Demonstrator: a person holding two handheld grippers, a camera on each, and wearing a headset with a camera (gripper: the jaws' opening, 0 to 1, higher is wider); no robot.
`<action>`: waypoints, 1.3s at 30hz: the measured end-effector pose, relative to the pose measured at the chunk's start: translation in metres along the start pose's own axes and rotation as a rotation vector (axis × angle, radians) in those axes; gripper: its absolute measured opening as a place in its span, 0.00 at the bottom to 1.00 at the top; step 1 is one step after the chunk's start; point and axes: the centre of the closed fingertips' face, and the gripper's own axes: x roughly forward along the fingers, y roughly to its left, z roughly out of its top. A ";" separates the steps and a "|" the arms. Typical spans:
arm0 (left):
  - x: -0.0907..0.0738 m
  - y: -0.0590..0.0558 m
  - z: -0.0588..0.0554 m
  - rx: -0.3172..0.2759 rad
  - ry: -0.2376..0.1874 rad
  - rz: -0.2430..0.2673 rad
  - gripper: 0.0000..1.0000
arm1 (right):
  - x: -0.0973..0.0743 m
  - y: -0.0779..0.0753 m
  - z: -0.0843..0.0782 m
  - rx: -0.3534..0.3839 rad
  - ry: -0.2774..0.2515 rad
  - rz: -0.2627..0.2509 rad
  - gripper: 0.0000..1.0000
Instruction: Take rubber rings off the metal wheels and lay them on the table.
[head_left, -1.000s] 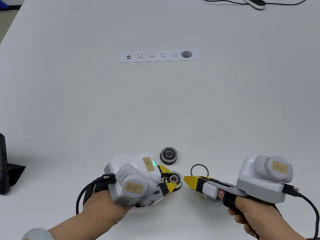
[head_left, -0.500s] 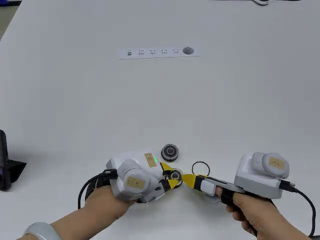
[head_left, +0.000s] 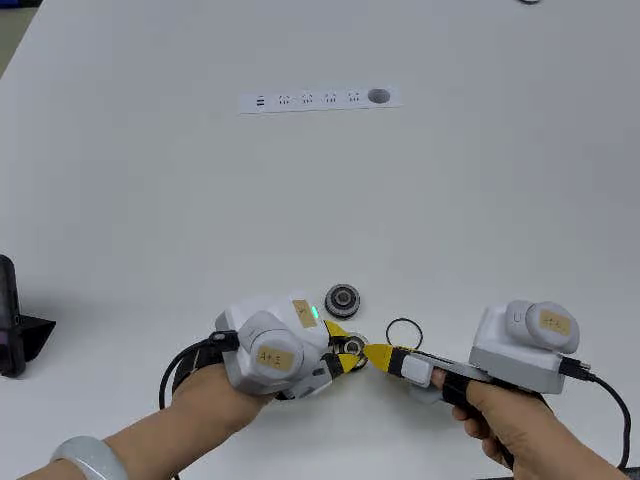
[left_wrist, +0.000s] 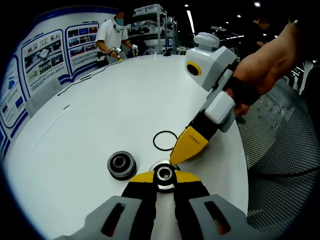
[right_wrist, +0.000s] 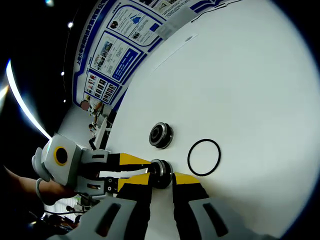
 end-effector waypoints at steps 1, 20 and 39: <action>0.000 0.000 0.000 -0.001 0.000 0.000 0.12 | 0.000 0.000 0.000 0.002 0.000 0.000 0.18; 0.000 0.000 0.000 -0.003 -0.002 0.001 0.12 | 0.006 0.002 -0.005 0.082 0.011 0.042 0.18; 0.000 -0.001 0.000 -0.005 0.001 0.005 0.12 | 0.000 0.005 -0.001 0.057 0.009 0.054 0.12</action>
